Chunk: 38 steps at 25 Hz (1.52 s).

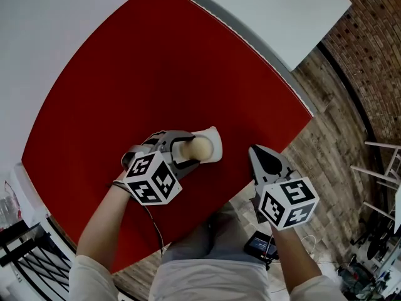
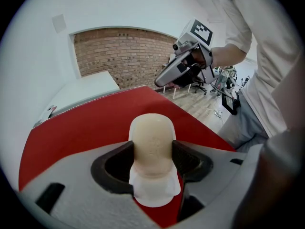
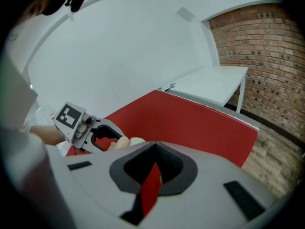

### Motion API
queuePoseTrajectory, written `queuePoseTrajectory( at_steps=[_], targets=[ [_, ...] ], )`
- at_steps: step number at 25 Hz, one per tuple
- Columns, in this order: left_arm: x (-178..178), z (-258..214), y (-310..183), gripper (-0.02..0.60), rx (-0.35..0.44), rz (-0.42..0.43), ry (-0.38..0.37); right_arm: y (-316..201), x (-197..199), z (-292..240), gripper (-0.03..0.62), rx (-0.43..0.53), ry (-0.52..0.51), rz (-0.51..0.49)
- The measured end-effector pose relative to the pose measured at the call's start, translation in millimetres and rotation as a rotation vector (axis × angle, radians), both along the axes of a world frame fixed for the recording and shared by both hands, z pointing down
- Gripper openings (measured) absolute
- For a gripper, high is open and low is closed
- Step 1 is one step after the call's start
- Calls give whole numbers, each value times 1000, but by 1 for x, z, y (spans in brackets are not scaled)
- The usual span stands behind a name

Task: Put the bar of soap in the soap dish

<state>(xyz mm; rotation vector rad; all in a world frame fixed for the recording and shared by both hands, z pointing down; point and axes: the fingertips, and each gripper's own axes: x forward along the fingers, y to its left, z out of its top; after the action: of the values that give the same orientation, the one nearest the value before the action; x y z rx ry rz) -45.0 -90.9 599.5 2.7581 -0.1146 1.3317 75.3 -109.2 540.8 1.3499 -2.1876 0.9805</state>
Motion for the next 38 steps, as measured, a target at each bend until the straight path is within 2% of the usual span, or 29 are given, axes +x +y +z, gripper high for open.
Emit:
queuePoseTrajectory(
  at_steps=[15, 38],
  targets=[
    [-1, 8, -1, 253, 11, 0, -41, 3, -2, 1, 3, 2, -10, 10],
    [2, 11, -1, 253, -17, 13, -65, 3, 1, 6, 3, -6, -26, 21]
  ],
)
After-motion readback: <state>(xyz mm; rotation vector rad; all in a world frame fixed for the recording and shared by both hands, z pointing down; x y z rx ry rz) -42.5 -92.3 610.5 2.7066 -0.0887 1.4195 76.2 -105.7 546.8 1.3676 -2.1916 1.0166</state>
